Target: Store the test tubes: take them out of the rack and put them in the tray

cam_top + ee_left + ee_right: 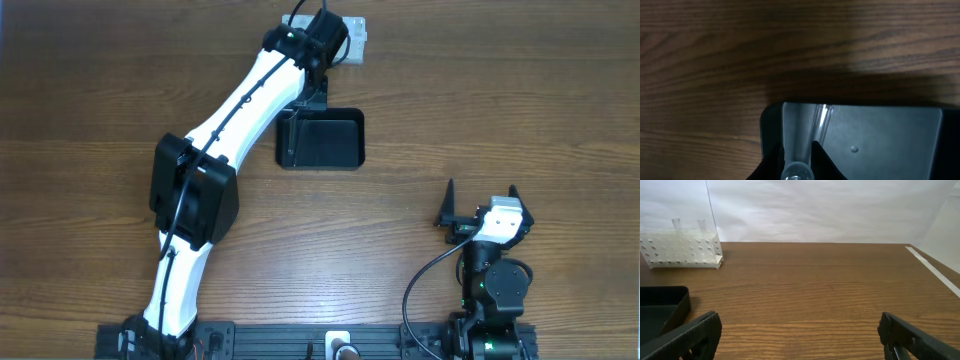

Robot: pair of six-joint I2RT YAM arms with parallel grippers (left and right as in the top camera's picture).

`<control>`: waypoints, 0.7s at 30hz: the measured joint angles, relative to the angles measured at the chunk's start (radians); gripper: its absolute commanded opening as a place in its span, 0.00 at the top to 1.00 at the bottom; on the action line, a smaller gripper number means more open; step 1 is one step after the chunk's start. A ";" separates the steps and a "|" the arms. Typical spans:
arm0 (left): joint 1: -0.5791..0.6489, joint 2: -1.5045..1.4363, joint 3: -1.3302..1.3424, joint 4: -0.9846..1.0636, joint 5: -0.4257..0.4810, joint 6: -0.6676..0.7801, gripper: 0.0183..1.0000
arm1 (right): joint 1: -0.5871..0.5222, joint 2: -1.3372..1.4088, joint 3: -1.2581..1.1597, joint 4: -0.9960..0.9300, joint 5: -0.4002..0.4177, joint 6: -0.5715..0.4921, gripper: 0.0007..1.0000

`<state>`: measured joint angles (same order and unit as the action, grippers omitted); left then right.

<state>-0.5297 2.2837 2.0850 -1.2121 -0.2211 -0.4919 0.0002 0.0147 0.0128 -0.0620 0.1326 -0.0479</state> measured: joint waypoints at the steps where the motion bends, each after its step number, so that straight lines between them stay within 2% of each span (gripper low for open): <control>1: 0.000 0.000 0.000 -0.003 0.004 0.000 0.97 | 0.000 0.000 0.000 0.000 0.000 0.001 0.01; 10: 0.000 0.055 -0.001 -0.011 0.039 -0.003 0.93 | 0.000 0.000 0.000 0.000 0.000 0.000 0.01; 17: 0.000 0.060 -0.002 -0.014 0.053 -0.005 0.76 | 0.000 0.000 0.000 0.000 0.000 0.000 0.01; 21: 0.000 0.060 -0.002 -0.014 0.054 -0.007 0.70 | 0.000 0.000 0.000 0.000 0.000 0.000 0.01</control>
<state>-0.5297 2.3436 2.0830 -1.2266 -0.1669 -0.4988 0.0002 0.0147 0.0128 -0.0620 0.1322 -0.0479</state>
